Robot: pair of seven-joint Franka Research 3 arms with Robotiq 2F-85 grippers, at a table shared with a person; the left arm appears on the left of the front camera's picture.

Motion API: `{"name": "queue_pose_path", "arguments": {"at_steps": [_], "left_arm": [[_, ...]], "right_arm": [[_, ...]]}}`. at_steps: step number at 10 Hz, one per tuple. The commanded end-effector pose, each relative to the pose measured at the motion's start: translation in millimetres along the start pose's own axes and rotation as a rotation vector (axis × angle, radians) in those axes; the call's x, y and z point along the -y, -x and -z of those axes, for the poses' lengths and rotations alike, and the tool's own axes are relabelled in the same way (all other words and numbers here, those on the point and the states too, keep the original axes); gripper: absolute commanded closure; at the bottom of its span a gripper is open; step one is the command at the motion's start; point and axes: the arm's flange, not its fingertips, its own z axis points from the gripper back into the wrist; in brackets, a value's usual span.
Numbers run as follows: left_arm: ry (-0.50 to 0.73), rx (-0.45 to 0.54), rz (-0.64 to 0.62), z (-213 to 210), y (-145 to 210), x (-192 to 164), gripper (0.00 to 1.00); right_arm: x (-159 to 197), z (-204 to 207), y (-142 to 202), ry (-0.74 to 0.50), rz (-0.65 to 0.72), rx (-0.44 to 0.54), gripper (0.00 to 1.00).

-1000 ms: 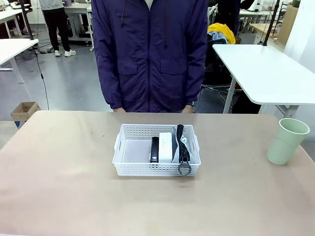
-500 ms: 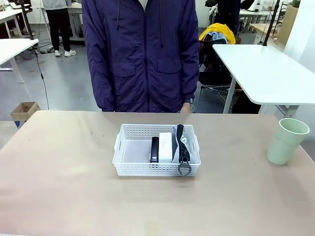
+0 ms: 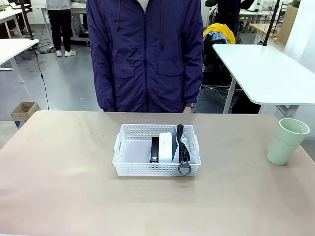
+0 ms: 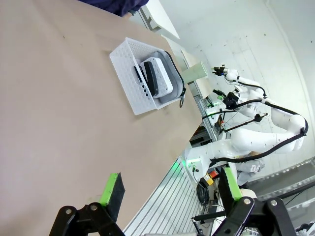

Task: Efficiently arrange items inside the basket to fit them all.
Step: Pick up the Reusable plastic cup and place it inside the Organizing basket.

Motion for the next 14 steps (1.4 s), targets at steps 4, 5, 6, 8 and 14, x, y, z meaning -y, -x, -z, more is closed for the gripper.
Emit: {"name": "queue_pose_path", "arguments": {"at_steps": [4,5,6,8,14], "left_arm": [[0.013,0.007,-0.01,-0.8,-1.1,4.2,0.0],[0.013,0.007,-0.01,-0.8,-1.1,4.2,0.0],[0.013,0.007,-0.01,-0.8,-1.1,4.2,0.0],[0.013,0.007,-0.01,-0.8,-1.1,4.2,0.0],[0.013,0.007,-0.01,-0.8,-1.1,4.2,0.0]], "right_arm": [[-5.2,22.8,-0.2,0.021,-0.089,-0.001,0.0],[-10.3,50.6,1.5,-0.058,-0.21,0.024,0.0],[-14.1,74.7,5.5,-0.078,-0.278,-0.006,0.0],[-14.9,117.7,15.3,-0.145,-0.355,-0.018,0.0],[-2.9,198.6,36.2,-0.103,-0.375,0.03,0.0]]}}
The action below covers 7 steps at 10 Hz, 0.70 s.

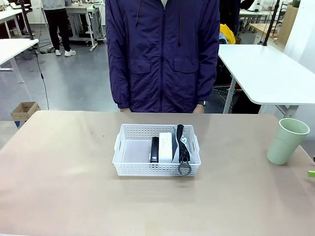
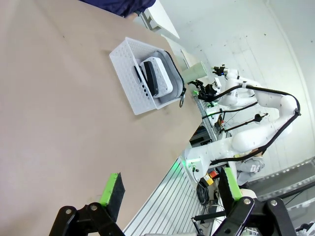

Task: Efficiently arrange items inside the basket to fit them all.
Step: Pick up the Reusable plastic cup and place it inside the Organizing basket.

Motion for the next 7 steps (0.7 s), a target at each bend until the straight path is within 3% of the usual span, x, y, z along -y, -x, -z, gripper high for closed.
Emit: {"name": "queue_pose_path", "arguments": {"at_steps": [1,3,7], "left_arm": [[0.013,0.007,-0.01,-0.9,-1.0,4.3,0.0],[0.013,0.007,-0.01,-0.9,-1.0,4.3,0.0],[0.013,0.007,-0.01,-0.9,-1.0,4.3,0.0]], "right_arm": [[-20.4,26.3,5.7,0.029,-0.067,0.032,0.0],[-16.7,42.1,4.5,0.0,-0.049,0.06,0.0],[-21.5,65.0,-3.5,0.031,-0.158,0.105,0.0]]}}
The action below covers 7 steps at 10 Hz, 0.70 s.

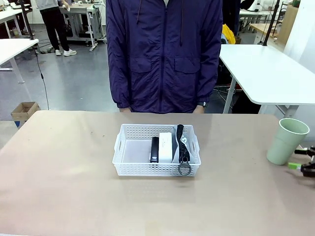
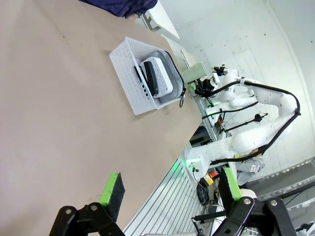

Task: Efficiently arrange items inside the basket to fit them all.
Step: Pick up the Reusable plastic cup and place it inside the Organizing basket.

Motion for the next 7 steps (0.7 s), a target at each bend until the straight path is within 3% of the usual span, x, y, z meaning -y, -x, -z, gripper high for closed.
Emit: {"name": "queue_pose_path", "arguments": {"at_steps": [1,7], "left_arm": [[0.013,0.007,-0.01,-0.9,-1.0,4.2,0.0],[0.013,0.007,-0.01,-0.9,-1.0,4.2,0.0]], "right_arm": [[-22.2,22.4,29.5,0.064,-0.076,0.04,0.0],[-16.0,38.9,28.7,0.025,-0.045,0.086,0.0]]}}
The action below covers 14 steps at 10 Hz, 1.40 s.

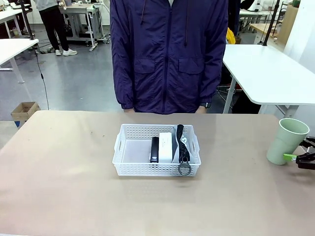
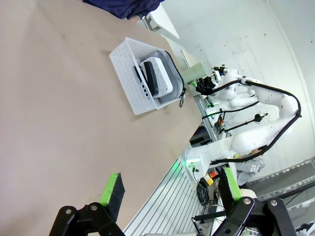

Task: Efficiently arrange items inside the basket to fit them all.
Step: Pick up the Reusable plastic cup and place it inside the Organizing basket.

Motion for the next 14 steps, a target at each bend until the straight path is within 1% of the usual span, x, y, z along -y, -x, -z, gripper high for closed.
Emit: {"name": "queue_pose_path", "arguments": {"at_steps": [1,4,6,10,12,13,14], "left_arm": [[0.013,0.007,-0.01,-0.9,-1.0,4.2,0.0],[0.013,0.007,-0.01,-0.9,-1.0,4.2,0.0],[0.013,0.007,-0.01,-0.9,-1.0,4.2,0.0],[0.013,0.007,-0.01,-0.9,-1.0,4.2,0.0],[0.013,0.007,-0.01,-0.9,-1.0,4.2,0.0],[0.013,0.007,-0.01,-0.9,-1.0,4.2,0.0],[0.013,0.007,-0.01,-0.9,-1.0,4.2,0.0]], "right_arm": [[-11.6,27.5,42.5,0.026,-0.033,0.045,0.0],[-10.2,36.7,40.6,0.025,0.035,0.111,0.0],[-7.3,31.0,36.9,0.046,0.077,0.179,0.0],[-8.0,29.7,33.8,0.02,0.087,0.234,0.0],[-8.0,27.5,32.3,0.014,0.081,0.241,0.0],[-7.6,26.5,31.5,0.0,0.088,0.244,0.59],[-7.0,26.1,31.6,-0.001,0.094,0.24,0.59]]}}
